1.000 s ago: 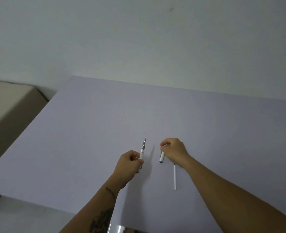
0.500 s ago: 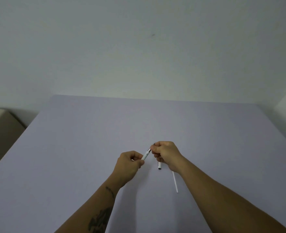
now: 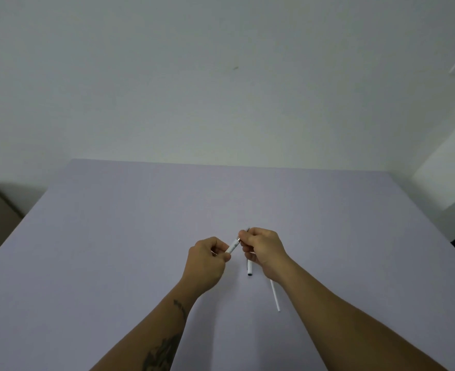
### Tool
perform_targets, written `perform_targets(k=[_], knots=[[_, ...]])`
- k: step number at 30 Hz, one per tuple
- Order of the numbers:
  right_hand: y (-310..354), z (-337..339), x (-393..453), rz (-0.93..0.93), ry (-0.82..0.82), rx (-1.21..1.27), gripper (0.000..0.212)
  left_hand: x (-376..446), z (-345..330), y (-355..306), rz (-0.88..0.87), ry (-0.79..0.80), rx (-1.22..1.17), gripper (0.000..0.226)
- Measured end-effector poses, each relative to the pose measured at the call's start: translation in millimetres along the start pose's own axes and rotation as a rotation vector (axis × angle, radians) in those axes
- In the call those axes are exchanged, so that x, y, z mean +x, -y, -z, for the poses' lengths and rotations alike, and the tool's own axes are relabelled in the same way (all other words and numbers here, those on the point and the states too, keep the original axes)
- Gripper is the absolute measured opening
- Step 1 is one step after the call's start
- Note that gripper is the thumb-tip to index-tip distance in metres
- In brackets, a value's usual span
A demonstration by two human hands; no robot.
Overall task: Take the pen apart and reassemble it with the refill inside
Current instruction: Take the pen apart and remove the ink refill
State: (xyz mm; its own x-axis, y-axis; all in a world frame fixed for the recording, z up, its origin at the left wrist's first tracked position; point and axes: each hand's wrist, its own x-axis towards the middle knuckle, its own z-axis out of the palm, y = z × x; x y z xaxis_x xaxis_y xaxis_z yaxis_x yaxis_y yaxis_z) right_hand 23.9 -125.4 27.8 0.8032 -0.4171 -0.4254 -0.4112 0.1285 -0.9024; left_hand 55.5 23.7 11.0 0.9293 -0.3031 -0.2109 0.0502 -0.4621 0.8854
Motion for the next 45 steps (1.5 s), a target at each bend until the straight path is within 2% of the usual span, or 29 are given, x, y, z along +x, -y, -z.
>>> perform_targets(k=[5,10,17,21,24,29,33,40,45], knots=[[0.6,10.6,-3.3,0.01,0.046,-0.07,0.02,0.8,-4.4,1.5,0.022,0.06,-0.012,0.012],[4.7,22.7,-0.7,-0.091,0.143,-0.03,0.015,-3.3,-5.4,0.4,0.015,0.044,-0.003,0.013],[10.1,19.1,4.0,-0.084,0.148,-0.078,0.011,-2.9,0.6,-2.4,0.021,0.032,0.017,0.011],[15.9,20.0,0.5,-0.152,0.246,-0.028,0.024,-3.5,1.9,-0.2,0.034,0.024,0.024,0.011],[15.6,23.4,0.2,-0.199,0.291,0.023,0.023,-4.2,1.3,-0.6,0.021,0.018,0.038,0.011],[11.9,21.2,0.6,-0.214,0.227,0.022,0.008,-5.4,-0.2,-1.9,0.009,0.022,0.046,0.01],[9.4,19.9,2.2,-0.178,0.213,0.016,0.01,-6.0,-0.1,-1.2,0.033,0.046,0.027,0.011],[11.7,14.5,-1.7,-0.172,0.286,0.034,0.021,-12.9,10.6,3.8,0.108,0.231,-0.129,0.024],[10.4,10.4,-4.9,-0.174,0.264,0.016,0.023,-13.5,13.2,8.5,0.106,0.205,-0.159,0.012]])
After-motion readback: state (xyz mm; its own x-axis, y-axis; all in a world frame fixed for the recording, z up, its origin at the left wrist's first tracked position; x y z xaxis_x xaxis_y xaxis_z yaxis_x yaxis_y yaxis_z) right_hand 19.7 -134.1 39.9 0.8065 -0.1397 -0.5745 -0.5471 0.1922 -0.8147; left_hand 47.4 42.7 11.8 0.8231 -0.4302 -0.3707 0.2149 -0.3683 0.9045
